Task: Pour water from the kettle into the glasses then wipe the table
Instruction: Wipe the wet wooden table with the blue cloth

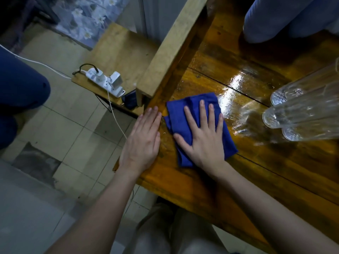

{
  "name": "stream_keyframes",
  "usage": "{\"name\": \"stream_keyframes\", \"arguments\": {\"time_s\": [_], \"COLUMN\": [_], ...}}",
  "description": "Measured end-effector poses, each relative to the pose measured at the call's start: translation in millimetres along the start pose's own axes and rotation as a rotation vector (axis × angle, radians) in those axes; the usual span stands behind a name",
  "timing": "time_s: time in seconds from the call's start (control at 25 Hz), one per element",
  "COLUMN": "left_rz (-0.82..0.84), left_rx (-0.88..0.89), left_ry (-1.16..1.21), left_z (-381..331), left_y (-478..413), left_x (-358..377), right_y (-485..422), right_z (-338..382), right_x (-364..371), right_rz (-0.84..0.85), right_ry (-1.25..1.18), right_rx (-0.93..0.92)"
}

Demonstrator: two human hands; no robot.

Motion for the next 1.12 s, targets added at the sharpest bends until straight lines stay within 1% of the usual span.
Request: {"name": "stream_keyframes", "arguments": {"time_s": [0.08,0.2,0.28,0.4,0.56,0.72,0.8,0.88,0.96,1.04,1.12], "left_rz": [0.0,-0.006,-0.008,0.008,0.024,0.021,0.028,0.026,0.027,0.023,0.026], "left_rx": [0.002,0.012,0.012,0.022,0.039,0.035,0.04,0.032,0.028,0.018,0.01], "left_ry": [0.004,0.009,0.009,-0.008,-0.018,-0.03,-0.02,-0.021,-0.015,-0.02,-0.018], "left_z": [-0.4,0.2,0.4,0.1,-0.1,-0.1,-1.3,-1.8,-3.6,-3.5,-3.7], "left_y": [0.7,1.3,1.2,1.5,2.1,1.7,1.5,2.5,2.6,3.7,4.3], "left_x": [-0.4,0.4,1.3,-0.1,1.0,1.0,0.7,-0.8,-0.9,-1.3,-1.6], "right_y": [-26.6,-60.7,-71.6,-72.0,-50.1,1.1,35.7,76.1,116.1,142.4,154.1], "right_z": [13.4,27.8,31.0,30.4,19.5,5.6,-12.7,-52.2,-111.2,-164.4,-195.5], "right_x": [2.9,6.0,8.0,7.2,5.4,4.8,1.6,-0.2,-6.7,-15.3,-21.7], "right_rz": [-0.054,-0.108,-0.116,-0.124,-0.116,-0.073,-0.021,0.05,0.113,0.174,0.237], "right_ry": [-0.019,-0.036,-0.023,-0.018,-0.056,-0.065,-0.041,0.032,0.126,0.211,0.264], "right_rx": [0.122,0.223,0.255,0.25,0.154,-0.002,-0.109,-0.261,-0.376,-0.406,-0.386]}}
Point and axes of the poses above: each hand's wrist, its own y-axis away from the middle knuckle, its own x-axis out of the palm, z = x × y, the point moved 1 cm from there along -y, towards the middle knuckle, and after that the axes turned 8 degrees about x, right-handed, at the moved point
